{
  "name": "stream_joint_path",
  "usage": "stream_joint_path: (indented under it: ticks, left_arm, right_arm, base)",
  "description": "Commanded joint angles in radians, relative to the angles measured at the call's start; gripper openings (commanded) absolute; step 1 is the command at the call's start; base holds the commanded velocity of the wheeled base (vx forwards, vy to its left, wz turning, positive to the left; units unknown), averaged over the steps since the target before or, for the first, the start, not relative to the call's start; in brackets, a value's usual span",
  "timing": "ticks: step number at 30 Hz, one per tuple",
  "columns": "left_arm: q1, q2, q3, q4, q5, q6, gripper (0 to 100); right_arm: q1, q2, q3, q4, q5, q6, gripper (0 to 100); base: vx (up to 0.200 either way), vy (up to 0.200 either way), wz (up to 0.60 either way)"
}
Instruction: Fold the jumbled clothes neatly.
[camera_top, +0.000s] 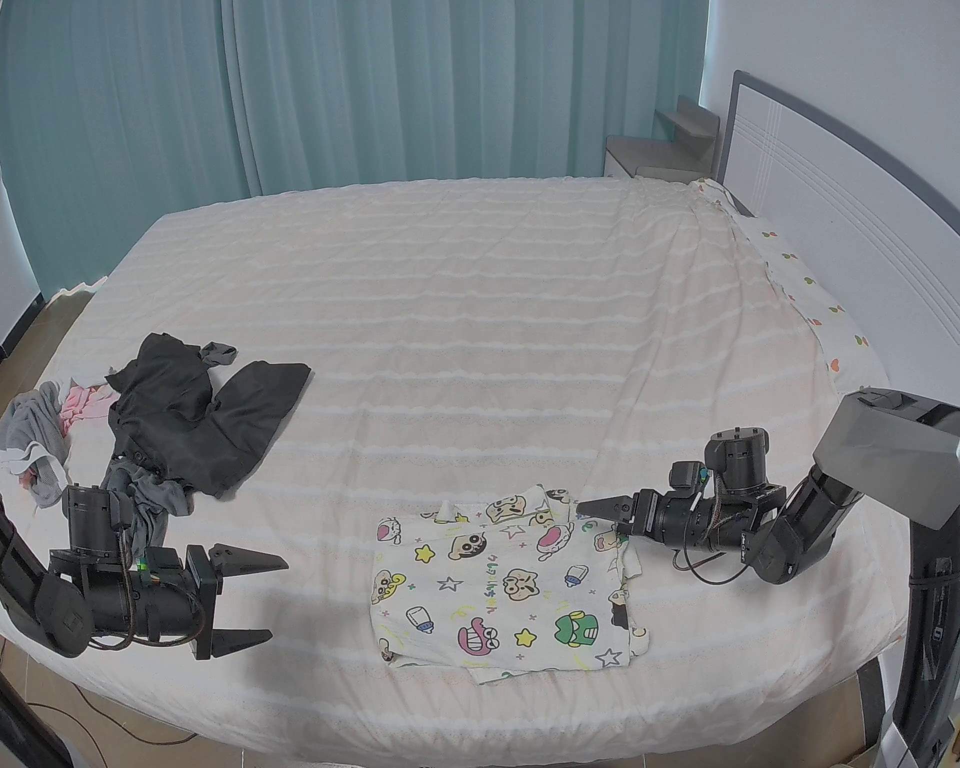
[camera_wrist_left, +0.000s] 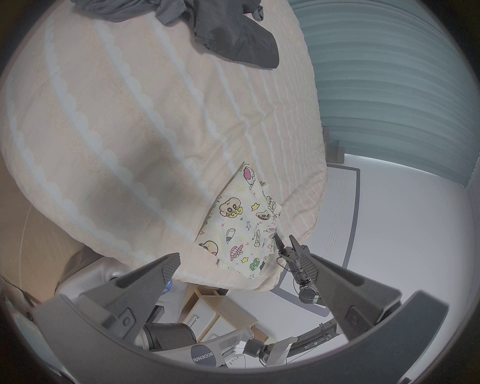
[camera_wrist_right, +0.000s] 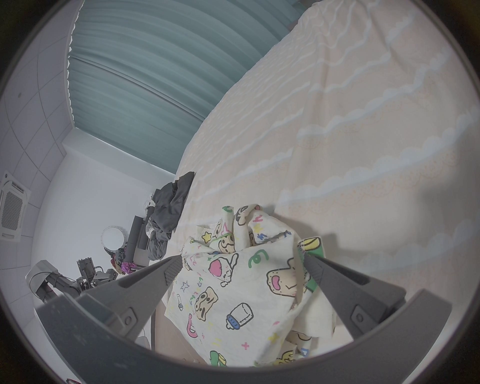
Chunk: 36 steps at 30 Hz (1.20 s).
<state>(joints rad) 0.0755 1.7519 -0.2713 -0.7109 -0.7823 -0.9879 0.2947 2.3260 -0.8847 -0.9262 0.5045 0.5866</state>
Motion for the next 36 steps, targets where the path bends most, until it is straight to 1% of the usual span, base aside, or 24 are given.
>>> stream_joint_path:
  ticks: [1,12,13,20,24,25,26,27,31,33,36]
  left_arm:
    - [0.000,0.001,0.000,-0.001,0.000,0.000,100]
    - [0.000,0.003,0.000,-0.001,0.000,0.000,100]
    - [0.000,0.001,0.000,-0.001,0.000,0.000,100]
    - [0.000,0.001,0.000,-0.001,0.000,0.000,100]
    - [0.000,0.001,0.000,-0.001,0.000,0.000,100]
    - [0.000,0.001,0.001,-0.001,0.000,0.000,100]
    - [0.000,0.001,0.001,-0.001,0.000,0.000,100]
    - [0.000,0.000,0.001,-0.001,0.000,0.000,100]
    - [0.000,0.000,0.001,-0.001,0.000,0.000,100]
    - [0.001,0.000,0.001,-0.001,0.000,0.000,100]
    - [0.001,0.000,0.003,-0.001,0.000,0.000,100]
  right_arm:
    - [0.004,0.023,-0.007,0.000,0.000,-0.001,100]
    - [0.018,0.032,-0.036,0.003,0.002,-0.002,100]
    - [0.023,0.036,-0.053,0.023,0.000,-0.002,0]
    - [0.024,0.032,-0.056,0.041,-0.004,-0.004,0]
    - [0.017,0.027,-0.050,0.038,-0.023,-0.013,0]
    - [0.015,0.027,-0.048,0.032,-0.046,-0.034,0]
    - [0.015,0.027,-0.048,0.032,-0.046,-0.034,0]
    - [0.011,0.027,-0.046,0.024,-0.070,-0.054,0]
    - [0.004,0.016,-0.045,-0.017,-0.089,-0.064,0]
    - [0.003,0.009,-0.048,-0.029,-0.107,-0.064,0]
    - [-0.006,0.000,-0.056,-0.031,-0.116,-0.065,0]
  base:
    - [0.000,0.000,0.00]
    - [0.000,0.000,0.00]
    - [0.000,0.000,0.00]
    - [0.000,0.000,0.00]
    - [0.000,0.000,0.00]
    - [0.000,0.000,0.00]
    - [0.000,0.000,0.00]
    - [0.000,0.000,0.00]
    - [0.000,0.000,0.00]
    - [0.000,0.000,0.00]
    - [0.000,0.000,0.00]
